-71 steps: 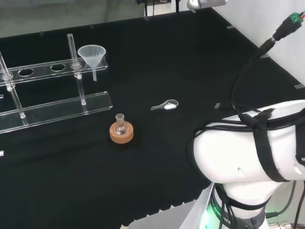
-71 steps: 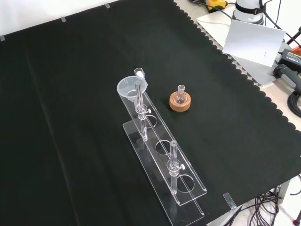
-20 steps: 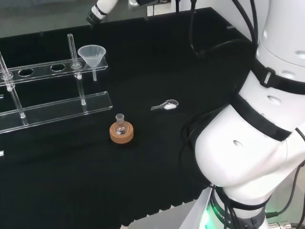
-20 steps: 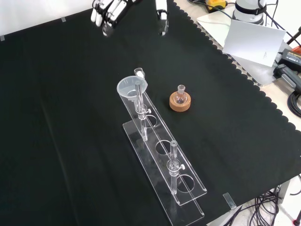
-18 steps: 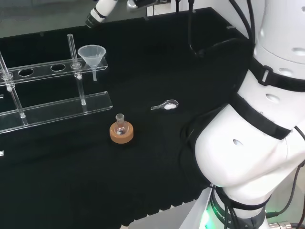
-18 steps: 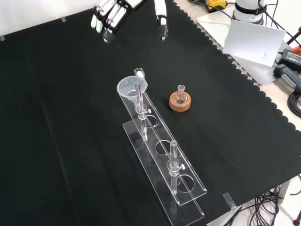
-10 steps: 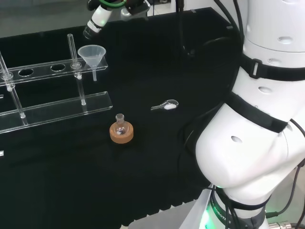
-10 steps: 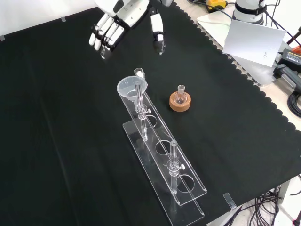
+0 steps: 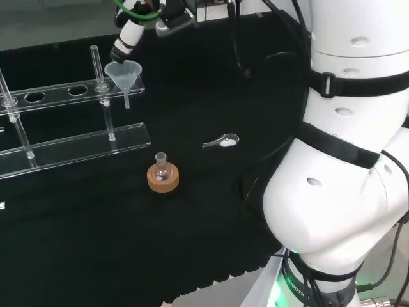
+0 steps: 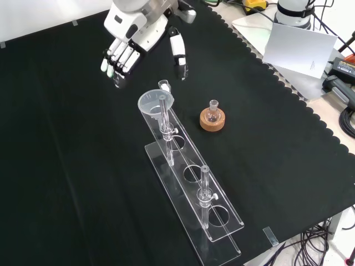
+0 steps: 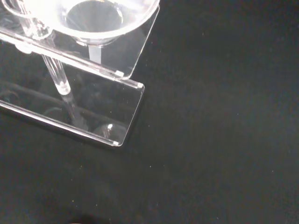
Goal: Pick up the funnel from the transparent funnel stand.
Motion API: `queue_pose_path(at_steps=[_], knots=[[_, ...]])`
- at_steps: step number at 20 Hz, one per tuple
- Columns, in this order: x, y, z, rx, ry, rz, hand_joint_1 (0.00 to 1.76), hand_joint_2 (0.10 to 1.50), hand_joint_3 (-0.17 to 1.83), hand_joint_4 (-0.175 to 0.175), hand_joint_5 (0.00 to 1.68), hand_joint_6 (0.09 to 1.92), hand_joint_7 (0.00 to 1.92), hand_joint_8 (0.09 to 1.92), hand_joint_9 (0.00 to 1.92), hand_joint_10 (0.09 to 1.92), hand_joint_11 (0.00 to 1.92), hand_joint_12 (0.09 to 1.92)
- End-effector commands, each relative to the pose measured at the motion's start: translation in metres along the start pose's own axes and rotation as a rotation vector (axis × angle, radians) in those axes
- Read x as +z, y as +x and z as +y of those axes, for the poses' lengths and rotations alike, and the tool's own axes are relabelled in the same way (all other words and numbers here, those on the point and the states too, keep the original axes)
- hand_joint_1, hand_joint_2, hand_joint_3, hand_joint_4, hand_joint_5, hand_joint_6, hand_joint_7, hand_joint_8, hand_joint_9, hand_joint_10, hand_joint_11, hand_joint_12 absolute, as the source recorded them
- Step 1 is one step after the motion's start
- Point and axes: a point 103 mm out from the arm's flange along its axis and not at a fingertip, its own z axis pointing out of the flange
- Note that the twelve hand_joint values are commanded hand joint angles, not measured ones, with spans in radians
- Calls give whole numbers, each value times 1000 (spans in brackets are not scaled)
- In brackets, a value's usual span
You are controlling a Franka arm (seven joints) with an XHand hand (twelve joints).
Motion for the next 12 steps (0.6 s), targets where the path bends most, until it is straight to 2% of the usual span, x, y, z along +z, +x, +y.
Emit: queue_pose_path(at_steps=[1, 12], knots=[[6, 5, 5, 1, 44, -12, 448, 651, 11, -40, 0, 87, 59, 491, 0, 443, 0, 177], [7, 12, 6, 8, 65, -13, 445, 656, 11, -39, 0, 87, 43, 492, 0, 413, 0, 149]])
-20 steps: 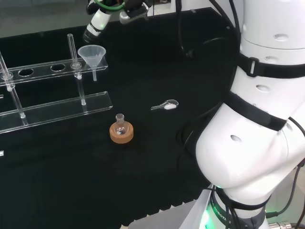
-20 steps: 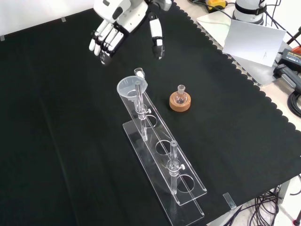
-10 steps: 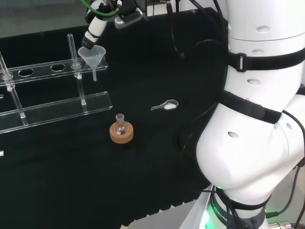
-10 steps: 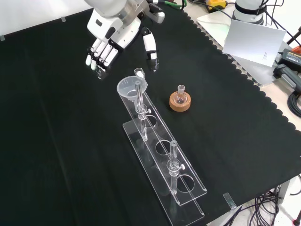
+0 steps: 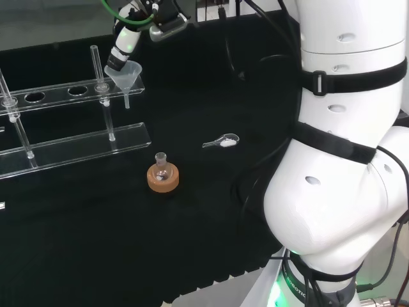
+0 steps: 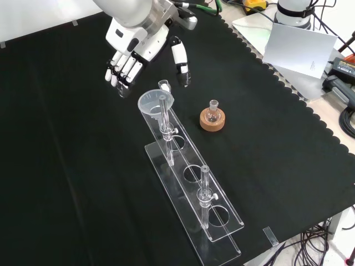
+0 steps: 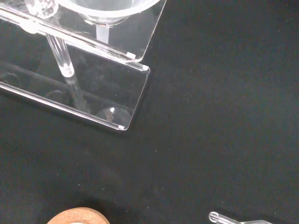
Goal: Pick up the funnel from the transparent funnel stand.
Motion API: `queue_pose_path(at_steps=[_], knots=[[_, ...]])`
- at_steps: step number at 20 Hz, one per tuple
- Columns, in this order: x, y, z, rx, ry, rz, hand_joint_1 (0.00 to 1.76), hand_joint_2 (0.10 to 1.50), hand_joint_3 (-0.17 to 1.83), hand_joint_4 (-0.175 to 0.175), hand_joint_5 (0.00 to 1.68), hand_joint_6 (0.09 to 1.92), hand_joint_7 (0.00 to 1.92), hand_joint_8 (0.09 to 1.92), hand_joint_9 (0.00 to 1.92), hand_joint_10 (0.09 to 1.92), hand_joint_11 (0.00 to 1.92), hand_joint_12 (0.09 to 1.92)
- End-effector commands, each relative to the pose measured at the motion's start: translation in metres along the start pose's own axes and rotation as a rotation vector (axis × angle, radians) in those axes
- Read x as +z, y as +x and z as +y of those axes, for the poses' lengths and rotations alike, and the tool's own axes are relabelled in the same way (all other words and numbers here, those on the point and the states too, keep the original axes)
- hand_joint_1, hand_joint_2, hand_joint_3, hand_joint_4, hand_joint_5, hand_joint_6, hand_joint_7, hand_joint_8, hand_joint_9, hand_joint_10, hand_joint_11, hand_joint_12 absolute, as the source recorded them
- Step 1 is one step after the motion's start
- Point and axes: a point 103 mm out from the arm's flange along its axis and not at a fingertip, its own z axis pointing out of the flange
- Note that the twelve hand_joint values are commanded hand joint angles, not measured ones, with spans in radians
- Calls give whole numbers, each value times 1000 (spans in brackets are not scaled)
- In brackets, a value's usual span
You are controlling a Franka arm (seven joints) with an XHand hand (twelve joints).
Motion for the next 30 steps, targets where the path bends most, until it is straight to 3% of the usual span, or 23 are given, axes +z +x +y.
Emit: queue_pose_path(at_steps=[1, 13, 17, 20, 30], knots=[[2, 3, 4, 2, 11, -1, 444, 656, 11, -39, 0, 87, 41, 492, 0, 412, 0, 146], [15, 16, 10, -11, 75, 6, 441, 661, 12, -39, 0, 87, 34, 493, 0, 403, 0, 133], [18, 18, 14, -10, 71, -21, 446, 664, 14, -39, 0, 87, 33, 494, 0, 401, 0, 130], [20, 17, 18, -9, 82, 17, 451, 666, 14, -39, 0, 87, 32, 494, 0, 401, 0, 128], [30, 13, 29, 11, 95, 21, 468, 673, 14, -39, 0, 87, 27, 503, 0, 437, 0, 198]])
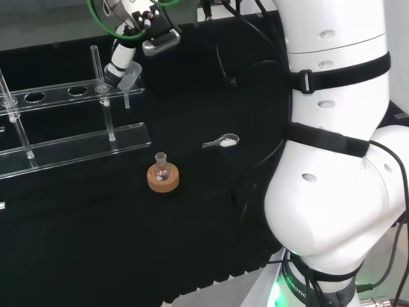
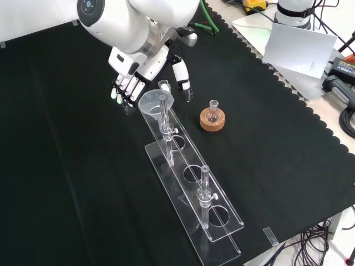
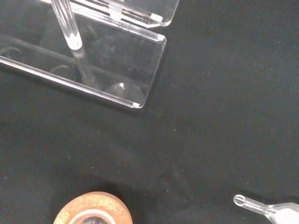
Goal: Pick up the funnel from the transparent funnel stand.
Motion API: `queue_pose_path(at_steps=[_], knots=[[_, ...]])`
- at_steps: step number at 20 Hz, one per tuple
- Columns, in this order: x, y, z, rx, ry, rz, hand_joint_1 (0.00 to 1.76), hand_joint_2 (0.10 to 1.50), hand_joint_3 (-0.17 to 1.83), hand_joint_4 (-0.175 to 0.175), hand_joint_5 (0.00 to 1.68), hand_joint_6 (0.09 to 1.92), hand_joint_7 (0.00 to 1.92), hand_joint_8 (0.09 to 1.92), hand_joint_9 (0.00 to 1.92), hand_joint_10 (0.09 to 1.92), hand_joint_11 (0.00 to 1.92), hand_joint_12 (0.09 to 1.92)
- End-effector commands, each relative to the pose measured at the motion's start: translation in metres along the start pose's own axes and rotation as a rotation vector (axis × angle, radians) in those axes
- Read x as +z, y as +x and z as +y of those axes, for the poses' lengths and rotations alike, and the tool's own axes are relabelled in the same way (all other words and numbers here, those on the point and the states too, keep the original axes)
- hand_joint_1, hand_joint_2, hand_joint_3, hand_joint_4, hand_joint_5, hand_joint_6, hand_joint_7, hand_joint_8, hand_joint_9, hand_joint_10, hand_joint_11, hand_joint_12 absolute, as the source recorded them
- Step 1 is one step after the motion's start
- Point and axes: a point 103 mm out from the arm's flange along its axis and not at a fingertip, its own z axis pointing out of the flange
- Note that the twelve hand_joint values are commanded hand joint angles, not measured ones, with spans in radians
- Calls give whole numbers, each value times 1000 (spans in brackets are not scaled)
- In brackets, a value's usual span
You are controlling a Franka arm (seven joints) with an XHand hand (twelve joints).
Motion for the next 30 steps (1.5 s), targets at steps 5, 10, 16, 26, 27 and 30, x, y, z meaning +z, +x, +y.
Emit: queue_pose_path(at_steps=[5, 10, 16, 26, 27, 30], knots=[[5, -5, 6, 10, 16, 19, 476, 677, 13, -39, 0, 87, 25, 509, 0, 465, 0, 267], [6, -4, 9, 7, 18, 15, 484, 680, 14, -39, 0, 87, 25, 510, 0, 463, 0, 270], [9, -2, 12, 8, 22, 11, 493, 684, 15, -37, 0, 87, 38, 516, 0, 460, 0, 265], [10, -3, 16, 22, 15, 28, 533, 705, 22, -28, 59, 87, 150, 544, 0, 587, 0, 229], [11, -3, 16, 22, 17, 34, 538, 708, 22, -27, 77, 87, 173, 543, 0, 620, 0, 235], [11, -1, 19, 25, 19, 21, 525, 715, 24, -20, 142, 87, 260, 543, 14, 704, 0, 272]])
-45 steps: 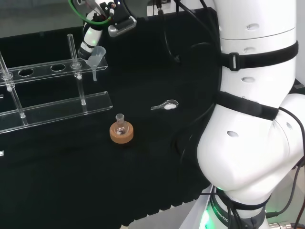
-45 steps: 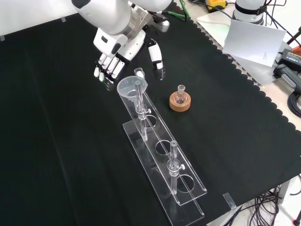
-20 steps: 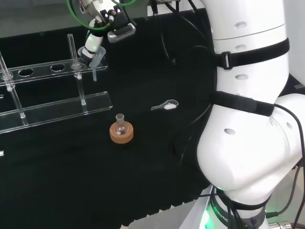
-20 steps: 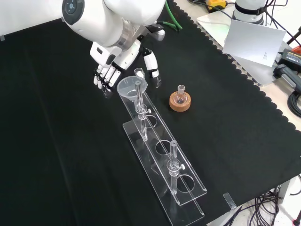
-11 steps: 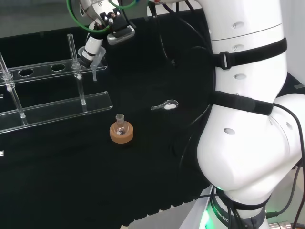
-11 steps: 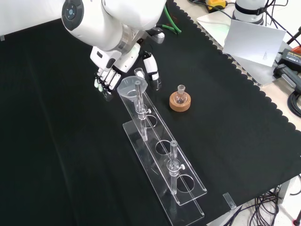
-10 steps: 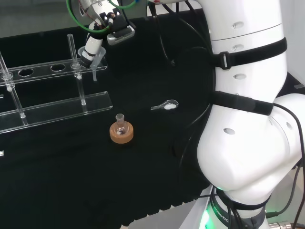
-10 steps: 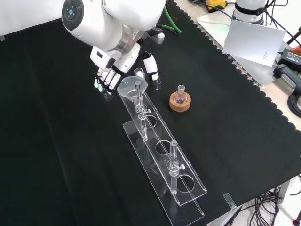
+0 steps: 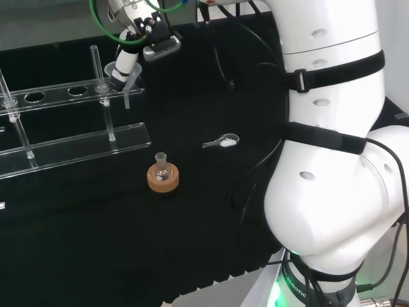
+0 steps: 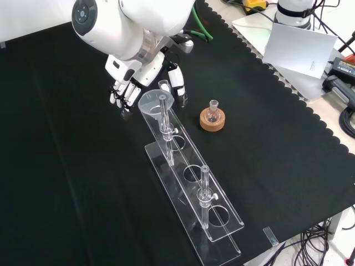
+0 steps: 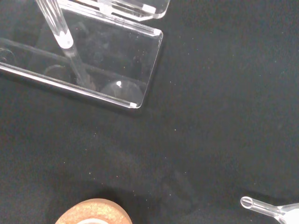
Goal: Pick up the funnel from the transparent funnel stand.
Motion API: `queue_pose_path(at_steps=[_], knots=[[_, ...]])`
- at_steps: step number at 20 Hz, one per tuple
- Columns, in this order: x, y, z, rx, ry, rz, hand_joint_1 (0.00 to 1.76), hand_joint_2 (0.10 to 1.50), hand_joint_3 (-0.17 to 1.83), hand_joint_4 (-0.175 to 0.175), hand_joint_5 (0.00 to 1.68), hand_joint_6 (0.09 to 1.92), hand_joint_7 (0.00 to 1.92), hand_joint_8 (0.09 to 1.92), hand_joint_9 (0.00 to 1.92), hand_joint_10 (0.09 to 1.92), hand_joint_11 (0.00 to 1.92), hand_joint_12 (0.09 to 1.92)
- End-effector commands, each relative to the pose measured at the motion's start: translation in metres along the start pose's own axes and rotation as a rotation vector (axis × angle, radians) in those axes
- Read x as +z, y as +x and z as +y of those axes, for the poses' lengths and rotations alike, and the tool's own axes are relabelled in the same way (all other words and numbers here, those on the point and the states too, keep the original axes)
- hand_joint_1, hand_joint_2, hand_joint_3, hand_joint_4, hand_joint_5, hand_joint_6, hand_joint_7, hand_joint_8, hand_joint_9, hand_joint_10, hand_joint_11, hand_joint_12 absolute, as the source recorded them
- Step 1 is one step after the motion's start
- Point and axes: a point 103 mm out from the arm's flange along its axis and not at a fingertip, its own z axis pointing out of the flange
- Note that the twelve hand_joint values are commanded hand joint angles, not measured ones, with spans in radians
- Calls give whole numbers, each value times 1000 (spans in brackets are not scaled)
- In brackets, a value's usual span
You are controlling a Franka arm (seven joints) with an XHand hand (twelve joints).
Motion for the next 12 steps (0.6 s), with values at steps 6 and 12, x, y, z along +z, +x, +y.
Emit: queue_pose_path(at_steps=[6, 12], knots=[[0, 3, 4, 21, -16, -12, 536, 727, 27, -11, 264, 87, 372, 533, 46, 743, 0, 341], [-1, -1, 0, 36, -21, -12, 563, 742, 32, -13, 341, 87, 448, 520, 98, 744, 0, 395]])
